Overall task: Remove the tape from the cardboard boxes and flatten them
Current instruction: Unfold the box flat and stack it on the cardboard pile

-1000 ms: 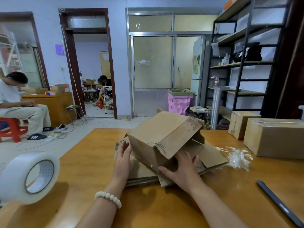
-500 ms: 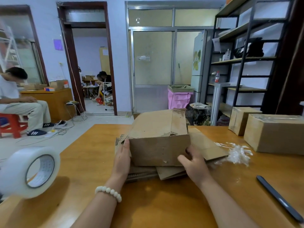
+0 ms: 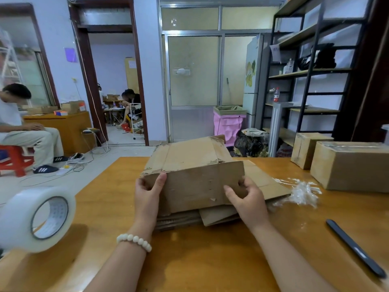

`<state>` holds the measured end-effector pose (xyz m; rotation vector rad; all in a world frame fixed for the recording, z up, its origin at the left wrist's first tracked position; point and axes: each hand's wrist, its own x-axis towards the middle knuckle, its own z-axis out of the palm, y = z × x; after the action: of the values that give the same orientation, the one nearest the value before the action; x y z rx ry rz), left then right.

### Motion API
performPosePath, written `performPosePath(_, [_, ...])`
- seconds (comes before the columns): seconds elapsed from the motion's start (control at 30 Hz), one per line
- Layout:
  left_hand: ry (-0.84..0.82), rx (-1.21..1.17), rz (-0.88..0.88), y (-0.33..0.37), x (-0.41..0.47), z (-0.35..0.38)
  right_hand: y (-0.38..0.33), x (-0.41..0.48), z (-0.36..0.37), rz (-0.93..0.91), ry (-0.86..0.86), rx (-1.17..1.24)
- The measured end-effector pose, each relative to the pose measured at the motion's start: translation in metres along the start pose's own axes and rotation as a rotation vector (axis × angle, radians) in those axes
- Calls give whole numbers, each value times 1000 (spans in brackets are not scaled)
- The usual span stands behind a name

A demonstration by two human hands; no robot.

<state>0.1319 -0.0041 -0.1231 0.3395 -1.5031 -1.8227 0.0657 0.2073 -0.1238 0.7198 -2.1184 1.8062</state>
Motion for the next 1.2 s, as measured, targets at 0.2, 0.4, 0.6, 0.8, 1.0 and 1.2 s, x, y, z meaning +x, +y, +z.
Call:
performPosePath(0.2, [-258,72,-335,-1,1,3,9,9,-4,60,371,-45])
performPosePath(0.4, [-255,-147,-404,3,0,6,6,6,-3,117,243,36])
performPosePath(0.6, [-226,-267,-437,4,-7,14,-2,-1,7,272,31,91])
performPosePath(0.8, [-454,-361,-506,3,-18,17,-5,-1,25,373,-227,34])
performPosePath(1.0, [-199,-424,-338,4,-1,11,-20,21,-4,303,-14,20])
performPosePath(1.2, [296,-49,-155,-9,12,-2,-33,32,-34,251,134,-242])
